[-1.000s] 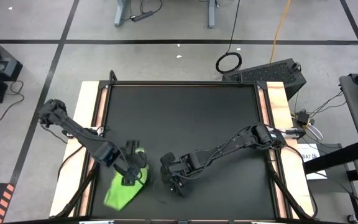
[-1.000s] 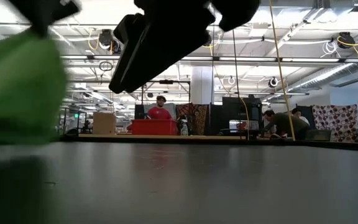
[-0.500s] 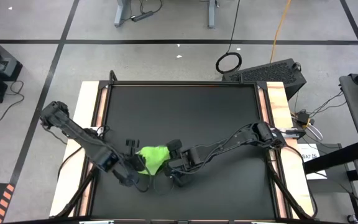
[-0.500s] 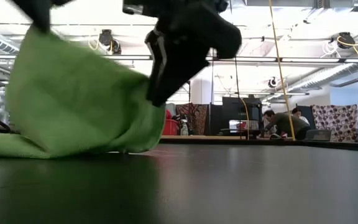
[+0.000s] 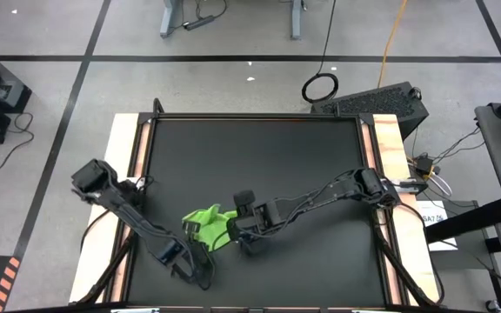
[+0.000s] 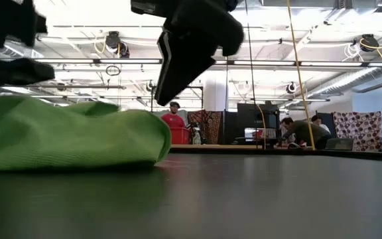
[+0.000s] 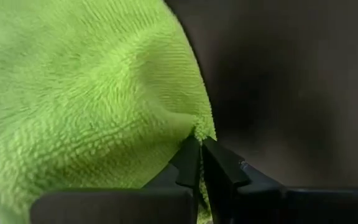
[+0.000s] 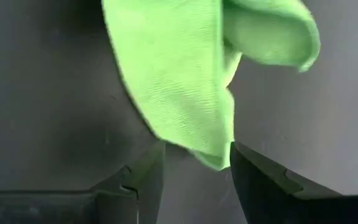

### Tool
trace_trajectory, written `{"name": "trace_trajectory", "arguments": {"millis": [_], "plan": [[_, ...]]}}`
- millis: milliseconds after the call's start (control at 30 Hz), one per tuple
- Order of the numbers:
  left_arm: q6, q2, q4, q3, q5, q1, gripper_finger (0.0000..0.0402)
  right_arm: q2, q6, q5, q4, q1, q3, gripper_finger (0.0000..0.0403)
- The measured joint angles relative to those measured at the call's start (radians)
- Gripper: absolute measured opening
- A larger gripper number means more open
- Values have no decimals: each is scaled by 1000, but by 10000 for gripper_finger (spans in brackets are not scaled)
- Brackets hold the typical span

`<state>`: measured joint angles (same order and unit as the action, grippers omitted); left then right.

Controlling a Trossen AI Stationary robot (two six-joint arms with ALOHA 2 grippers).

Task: Roll towel
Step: Fold the green towel on the table

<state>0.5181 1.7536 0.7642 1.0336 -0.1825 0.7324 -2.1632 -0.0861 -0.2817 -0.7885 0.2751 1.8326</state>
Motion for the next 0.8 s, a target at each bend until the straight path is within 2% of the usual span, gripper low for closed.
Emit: {"name": "trace_trajectory", "arguments": {"millis": [100,233,500,800], "plan": [[1,29,-12,0,-10,15,24,0,21,11,57,-16,0,171],[27,36,-19,1,-33,26,24,-2,19,145,132,-38,0,171],[54,37,-19,0,-58,44,25,-6,19,156,142,-68,-32,171],[55,37,-20,0,-72,45,25,-9,39,156,227,-99,-166,169]]}}
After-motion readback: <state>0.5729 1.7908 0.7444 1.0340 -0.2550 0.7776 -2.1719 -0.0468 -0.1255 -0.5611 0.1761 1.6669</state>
